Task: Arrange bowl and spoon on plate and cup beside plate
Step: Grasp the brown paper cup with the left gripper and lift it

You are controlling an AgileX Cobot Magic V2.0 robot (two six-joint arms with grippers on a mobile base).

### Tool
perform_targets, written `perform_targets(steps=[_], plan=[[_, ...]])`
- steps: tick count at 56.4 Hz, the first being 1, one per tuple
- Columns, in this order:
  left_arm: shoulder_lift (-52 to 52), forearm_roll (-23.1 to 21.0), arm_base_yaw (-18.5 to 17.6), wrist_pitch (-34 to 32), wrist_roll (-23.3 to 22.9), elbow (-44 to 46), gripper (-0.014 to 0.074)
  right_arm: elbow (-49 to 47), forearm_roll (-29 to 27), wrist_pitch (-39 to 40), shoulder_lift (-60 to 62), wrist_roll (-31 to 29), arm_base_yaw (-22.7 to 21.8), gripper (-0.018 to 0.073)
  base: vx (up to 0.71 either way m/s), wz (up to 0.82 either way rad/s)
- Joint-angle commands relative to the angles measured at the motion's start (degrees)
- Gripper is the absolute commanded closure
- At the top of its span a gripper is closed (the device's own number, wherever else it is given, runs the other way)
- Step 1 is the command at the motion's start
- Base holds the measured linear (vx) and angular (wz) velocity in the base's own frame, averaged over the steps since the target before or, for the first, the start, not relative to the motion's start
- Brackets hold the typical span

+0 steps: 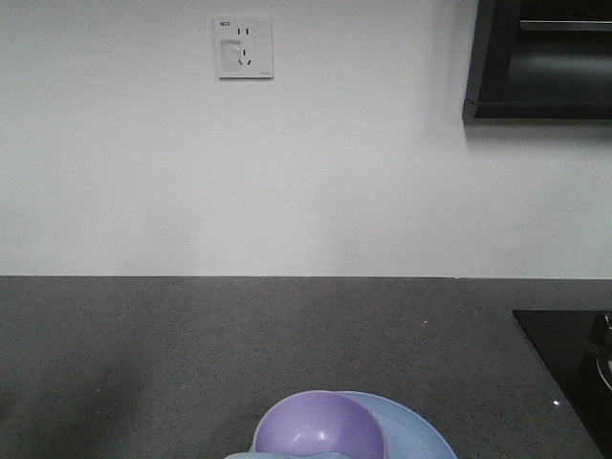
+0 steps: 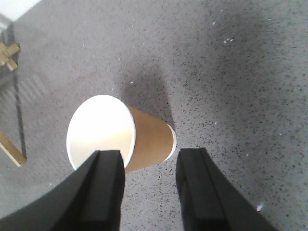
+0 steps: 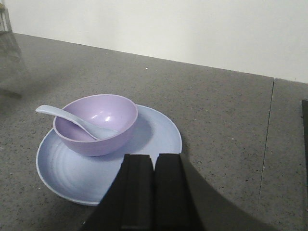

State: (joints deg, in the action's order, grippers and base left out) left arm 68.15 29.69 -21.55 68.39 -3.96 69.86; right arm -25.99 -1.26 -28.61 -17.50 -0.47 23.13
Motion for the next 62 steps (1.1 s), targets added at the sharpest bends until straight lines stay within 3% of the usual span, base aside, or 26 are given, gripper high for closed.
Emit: perform_targets(steps=[1, 10, 18, 43, 54, 62], plan=[[0.47, 0.73, 3.00, -3.49, -0.65, 1.34, 0.0218, -1.62, 0.53, 4.85, -1.13, -0.27, -0.17, 0.0568, 0.00, 0.00], [3.28, -2.43, 9.24, -3.49, -0.79, 1.34, 0.0265, -1.62, 0.53, 4.58, -1.13, -0.27, -0.17, 0.0568, 0.00, 0.00], [6.41, -5.00, 12.42, -3.18, -1.28, 1.34, 0.0282, -1.62, 0.53, 3.22, -1.13, -0.27, -0.17, 0.0568, 0.00, 0.00], [8.00, -3.28, 12.68, -7.35, -4.26, 1.34, 0.0272, -1.62, 0.53, -1.04, -1.13, -0.27, -0.17, 0.0568, 0.00, 0.00], [8.00, -3.21, 12.68, -7.52, -4.27, 1.34, 0.0165, -1.62, 0.79, -1.04, -1.13, -0.33, -0.17, 0.0568, 0.00, 0.00], [8.56, -0.67, 12.68, -7.01, -4.27, 1.34, 0.0078, -1.62, 0.79, -1.04, -1.13, -0.33, -0.17, 0.0568, 0.00, 0.00]])
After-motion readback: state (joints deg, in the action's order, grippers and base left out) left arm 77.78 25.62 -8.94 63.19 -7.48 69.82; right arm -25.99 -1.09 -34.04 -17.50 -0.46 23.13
